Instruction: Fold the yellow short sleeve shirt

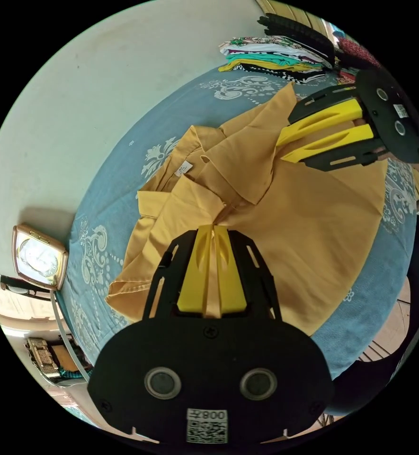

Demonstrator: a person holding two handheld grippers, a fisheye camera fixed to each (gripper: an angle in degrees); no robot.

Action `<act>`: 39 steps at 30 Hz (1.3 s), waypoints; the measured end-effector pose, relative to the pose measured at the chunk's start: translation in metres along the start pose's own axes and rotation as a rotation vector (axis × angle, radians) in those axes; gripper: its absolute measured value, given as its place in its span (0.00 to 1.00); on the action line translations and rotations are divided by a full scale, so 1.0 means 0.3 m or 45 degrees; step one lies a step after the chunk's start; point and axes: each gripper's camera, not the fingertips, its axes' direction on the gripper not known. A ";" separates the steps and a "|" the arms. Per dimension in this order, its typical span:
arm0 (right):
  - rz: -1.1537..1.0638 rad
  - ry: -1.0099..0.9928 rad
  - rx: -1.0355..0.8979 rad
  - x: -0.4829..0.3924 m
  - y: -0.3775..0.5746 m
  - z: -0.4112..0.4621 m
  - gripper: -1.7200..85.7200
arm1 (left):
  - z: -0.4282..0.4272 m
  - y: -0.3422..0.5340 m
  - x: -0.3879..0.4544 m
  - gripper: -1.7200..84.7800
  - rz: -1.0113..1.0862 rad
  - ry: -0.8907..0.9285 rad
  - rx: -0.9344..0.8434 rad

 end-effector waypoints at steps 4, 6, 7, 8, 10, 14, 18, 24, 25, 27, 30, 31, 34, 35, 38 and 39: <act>-0.014 0.060 -0.002 -0.026 -0.035 -0.043 0.08 | -0.065 -0.028 -0.019 0.03 -0.027 -0.004 0.042; -0.013 0.074 -0.010 -0.030 -0.050 -0.052 0.08 | -0.095 -0.036 -0.034 0.03 -0.045 -0.011 0.071; -0.016 0.075 -0.009 -0.033 -0.058 -0.057 0.08 | -0.114 -0.043 -0.046 0.03 -0.052 -0.005 0.089; -0.022 0.079 -0.023 -0.035 -0.068 -0.056 0.07 | -0.129 -0.050 -0.061 0.03 -0.065 0.001 0.100; -0.023 0.098 -0.037 -0.034 -0.081 -0.058 0.06 | -0.150 -0.061 -0.084 0.03 -0.075 0.015 0.120; 0.001 0.139 -0.021 0.002 -0.102 -0.094 0.02 | -0.192 -0.089 -0.141 0.03 -0.084 -0.009 0.158; 0.045 0.147 -0.001 0.074 -0.121 -0.129 0.02 | -0.215 -0.123 -0.208 0.03 -0.103 -0.036 0.196; 0.209 -0.050 0.101 0.244 -0.104 -0.202 0.04 | -0.148 -0.198 -0.408 0.03 -0.272 0.085 0.181; 0.198 -0.107 0.102 0.246 -0.095 -0.206 0.06 | -0.126 -0.193 -0.448 0.03 -0.329 0.156 0.185; 0.166 -0.143 0.102 0.222 -0.077 -0.206 0.08 | -0.116 -0.165 -0.485 0.03 -0.395 0.229 0.215; 0.080 -0.094 0.085 0.150 -0.058 -0.188 0.09 | -0.125 -0.091 -0.474 0.03 -0.378 0.253 0.247; 0.047 -0.072 0.070 0.125 -0.058 -0.173 0.09 | -0.123 -0.062 -0.457 0.03 -0.357 0.255 0.232; -0.019 0.001 0.044 0.083 -0.064 -0.136 0.10 | -0.119 0.002 -0.423 0.03 -0.332 0.261 0.220; -0.030 0.012 0.045 0.077 -0.066 -0.127 0.10 | -0.117 0.020 -0.417 0.03 -0.335 0.266 0.224; -0.046 0.028 0.023 0.077 -0.074 -0.093 0.07 | -0.105 0.043 -0.399 0.03 -0.307 0.312 0.247; -0.051 0.036 0.015 0.078 -0.076 -0.083 0.06 | -0.100 0.043 -0.397 0.03 -0.303 0.312 0.242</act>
